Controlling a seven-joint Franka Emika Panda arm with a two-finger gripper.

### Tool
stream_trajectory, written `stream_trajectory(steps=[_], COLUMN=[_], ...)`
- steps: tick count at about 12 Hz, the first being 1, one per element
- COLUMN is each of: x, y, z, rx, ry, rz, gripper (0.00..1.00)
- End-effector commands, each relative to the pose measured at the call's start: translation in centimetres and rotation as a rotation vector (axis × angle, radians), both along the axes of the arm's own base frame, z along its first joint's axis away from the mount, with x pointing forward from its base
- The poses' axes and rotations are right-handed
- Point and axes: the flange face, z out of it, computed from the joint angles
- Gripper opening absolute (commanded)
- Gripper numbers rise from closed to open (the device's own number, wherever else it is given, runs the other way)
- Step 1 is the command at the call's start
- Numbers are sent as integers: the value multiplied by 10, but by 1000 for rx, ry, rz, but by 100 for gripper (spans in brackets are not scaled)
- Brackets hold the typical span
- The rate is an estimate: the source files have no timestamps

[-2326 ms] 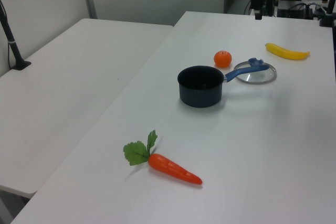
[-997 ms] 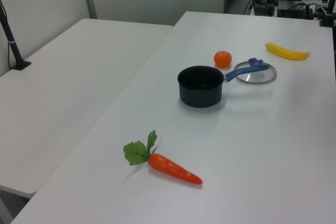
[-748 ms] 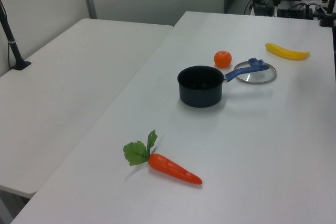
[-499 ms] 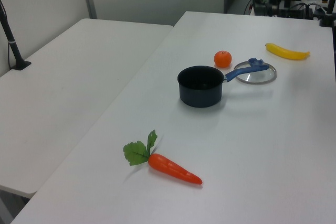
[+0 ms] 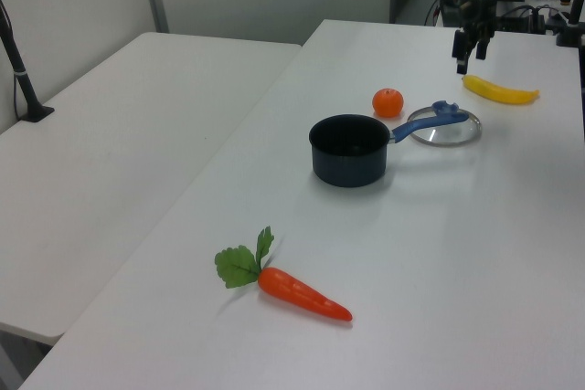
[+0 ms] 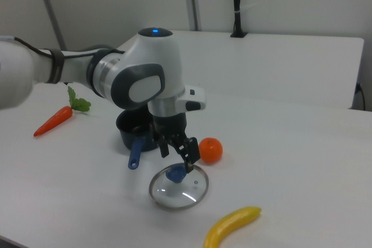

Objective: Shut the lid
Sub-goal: 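Lower the gripper and grasp the blue knob of the glass lid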

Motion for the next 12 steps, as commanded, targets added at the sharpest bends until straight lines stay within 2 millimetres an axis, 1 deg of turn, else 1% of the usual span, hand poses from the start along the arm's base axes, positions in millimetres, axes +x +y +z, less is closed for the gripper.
stream_trajectory(steps=[1, 3, 6, 8, 10, 12], x=[14, 18, 26, 32, 36, 38], y=[7, 9, 21, 31, 36, 42], z=[-32, -44, -59, -74, -87, -90], rx=[-29, -28, -22, -24, -27, -27], ry=[-18, -7, -2, 4, 8, 8], rz=[66, 99, 114, 130, 136, 144], gripper=[97, 98, 99, 100, 100, 100])
